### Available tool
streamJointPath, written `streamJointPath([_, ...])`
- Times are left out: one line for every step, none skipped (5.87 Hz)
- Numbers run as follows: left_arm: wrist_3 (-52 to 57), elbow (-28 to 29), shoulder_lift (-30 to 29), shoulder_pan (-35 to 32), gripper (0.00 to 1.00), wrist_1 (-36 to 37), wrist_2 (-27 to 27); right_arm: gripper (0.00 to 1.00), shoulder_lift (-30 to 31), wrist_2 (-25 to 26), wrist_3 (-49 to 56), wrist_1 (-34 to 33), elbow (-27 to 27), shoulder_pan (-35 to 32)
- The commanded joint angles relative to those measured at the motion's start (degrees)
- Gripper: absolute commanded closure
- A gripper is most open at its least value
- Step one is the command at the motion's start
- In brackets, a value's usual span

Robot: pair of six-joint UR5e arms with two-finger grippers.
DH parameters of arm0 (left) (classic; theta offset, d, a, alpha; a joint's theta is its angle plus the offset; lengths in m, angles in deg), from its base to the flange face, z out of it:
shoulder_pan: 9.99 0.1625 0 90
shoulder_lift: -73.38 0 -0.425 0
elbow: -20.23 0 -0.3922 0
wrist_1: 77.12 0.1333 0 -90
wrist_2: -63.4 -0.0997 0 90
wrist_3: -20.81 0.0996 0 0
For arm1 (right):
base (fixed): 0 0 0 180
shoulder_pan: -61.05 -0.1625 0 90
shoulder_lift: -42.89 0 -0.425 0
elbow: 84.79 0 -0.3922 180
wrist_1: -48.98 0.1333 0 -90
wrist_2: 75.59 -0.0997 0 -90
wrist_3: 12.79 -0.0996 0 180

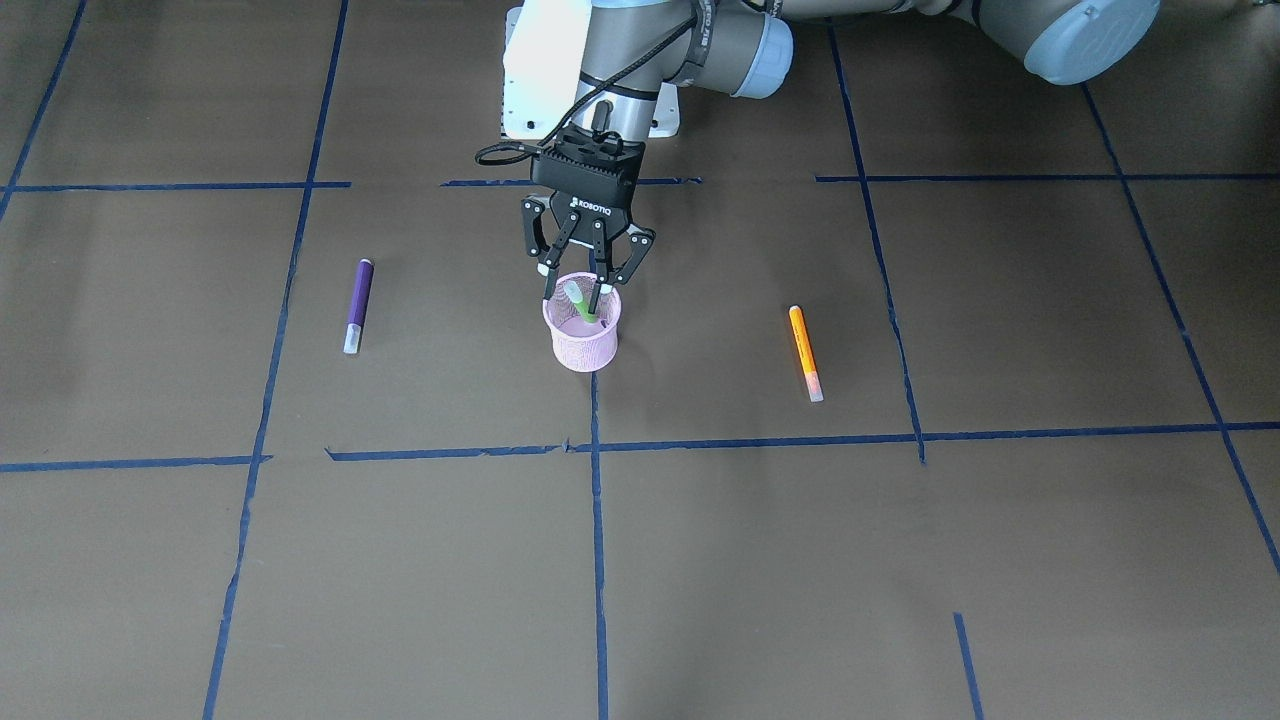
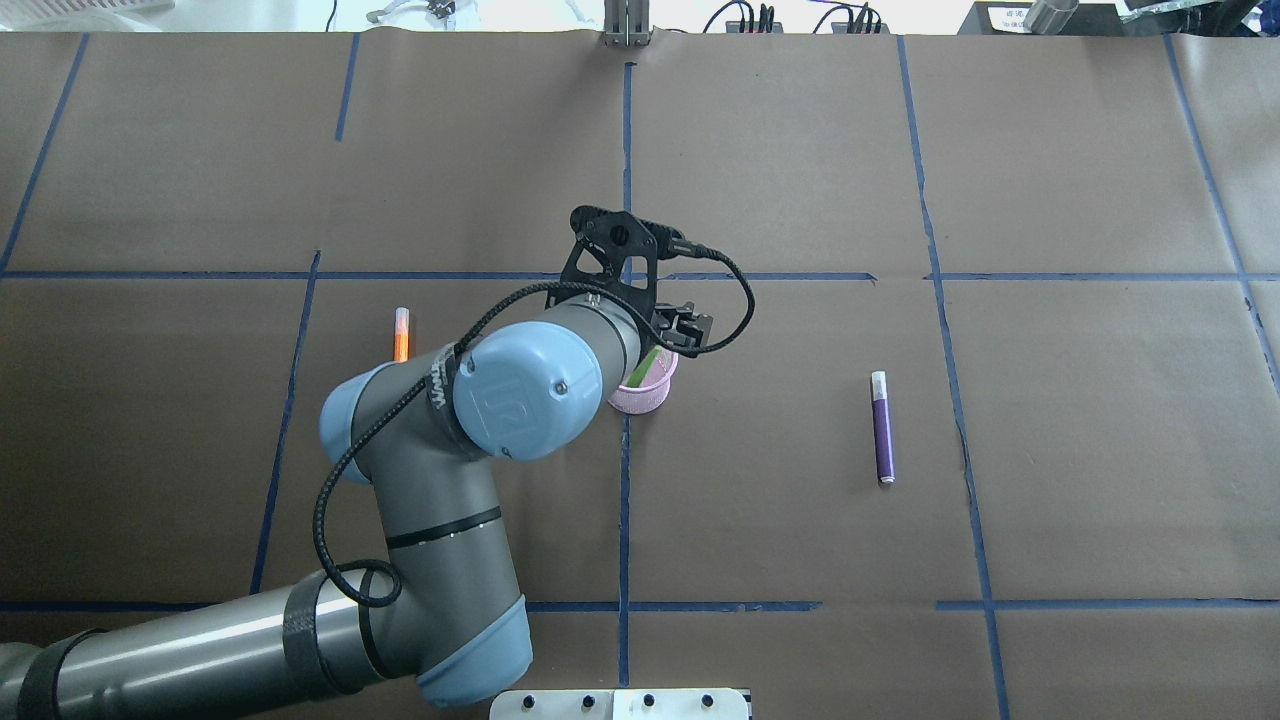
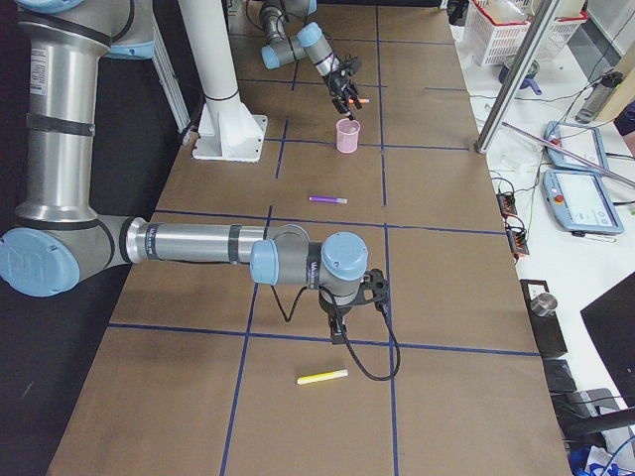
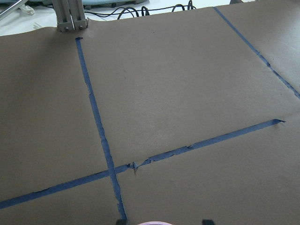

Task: Collect pens into pen holder
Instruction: 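Lift the green highlighter and drop it into the pink pen cup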

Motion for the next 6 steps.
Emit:
streamJointPath([0.1,-0.2,0.7,-6.6,0.09,0.9,10.1,0.01,-5.3,0.1,0.5,7.0,14.9,0.0])
streamJointPath([0.2,-0.2,2.9,-10.5,0.09,2.1,15.7,0.02,-7.9,0.2,0.6,6.3,17.7,2.6])
streamJointPath([0.2,-0.3,4.4,-12.4,0.09,2.6,18.7,0.03,-8.3,0.8,0.7,6.3,21.2,6.2])
streamJointPath([0.2,-0.5,4.6,-12.7,0.09,2.6,19.1,0.03,-9.1,0.9,0.8,6.2,23.1,7.7])
streamJointPath([0.2,-0.6,4.7,-12.8,0.09,2.6,19.1,0.07,-9.3,1.2,0.8,6.3,25.3,8.1])
streamJointPath([0.2,-0.6,4.8,-12.8,0.09,2.6,19.1,0.1,-9.1,1.5,0.9,6.2,25.8,8.1])
